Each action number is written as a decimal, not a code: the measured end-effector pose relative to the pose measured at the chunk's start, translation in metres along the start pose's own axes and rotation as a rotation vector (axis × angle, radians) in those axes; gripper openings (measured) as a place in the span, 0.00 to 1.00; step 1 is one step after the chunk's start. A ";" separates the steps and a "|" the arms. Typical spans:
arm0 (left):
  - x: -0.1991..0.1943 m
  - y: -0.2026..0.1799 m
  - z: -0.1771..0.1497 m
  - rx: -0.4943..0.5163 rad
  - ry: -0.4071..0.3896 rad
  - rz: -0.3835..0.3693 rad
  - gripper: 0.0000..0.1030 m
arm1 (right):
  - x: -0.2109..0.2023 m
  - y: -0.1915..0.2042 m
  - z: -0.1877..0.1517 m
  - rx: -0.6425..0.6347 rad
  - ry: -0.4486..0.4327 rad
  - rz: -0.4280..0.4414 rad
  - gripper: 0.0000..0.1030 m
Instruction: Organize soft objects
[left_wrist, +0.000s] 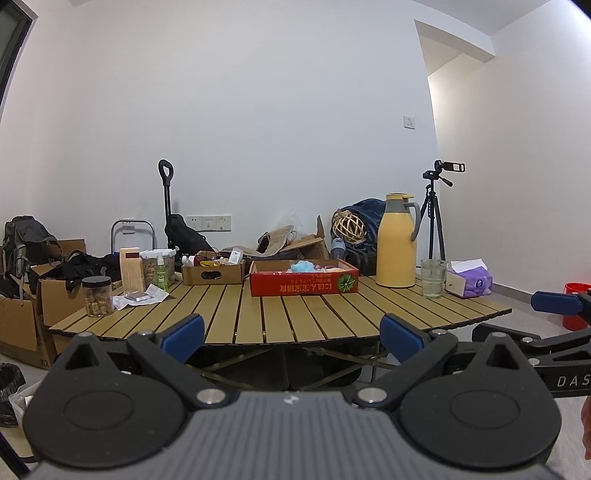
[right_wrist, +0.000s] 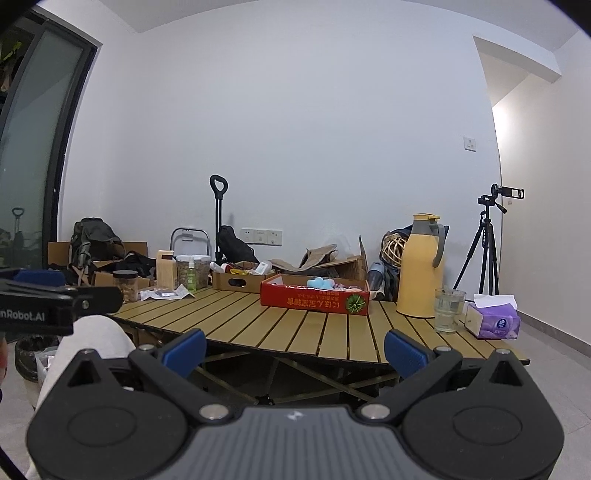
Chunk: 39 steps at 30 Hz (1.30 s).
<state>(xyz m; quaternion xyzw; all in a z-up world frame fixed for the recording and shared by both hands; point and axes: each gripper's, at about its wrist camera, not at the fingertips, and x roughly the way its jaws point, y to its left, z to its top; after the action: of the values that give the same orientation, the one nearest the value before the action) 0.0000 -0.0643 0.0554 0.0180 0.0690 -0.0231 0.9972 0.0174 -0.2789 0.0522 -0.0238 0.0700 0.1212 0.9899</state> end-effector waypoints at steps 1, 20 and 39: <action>0.000 0.000 0.000 0.000 -0.001 0.000 1.00 | 0.000 -0.001 0.000 0.001 -0.001 -0.001 1.00; 0.000 0.005 0.002 -0.003 0.001 0.003 1.00 | 0.000 0.002 -0.002 0.004 -0.004 0.004 1.00; 0.001 0.004 0.002 -0.003 -0.001 0.005 1.00 | 0.001 0.002 -0.002 0.004 -0.002 0.006 1.00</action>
<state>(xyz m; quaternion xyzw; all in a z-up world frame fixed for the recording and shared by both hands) 0.0013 -0.0600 0.0579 0.0166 0.0683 -0.0207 0.9973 0.0176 -0.2765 0.0500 -0.0215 0.0695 0.1243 0.9896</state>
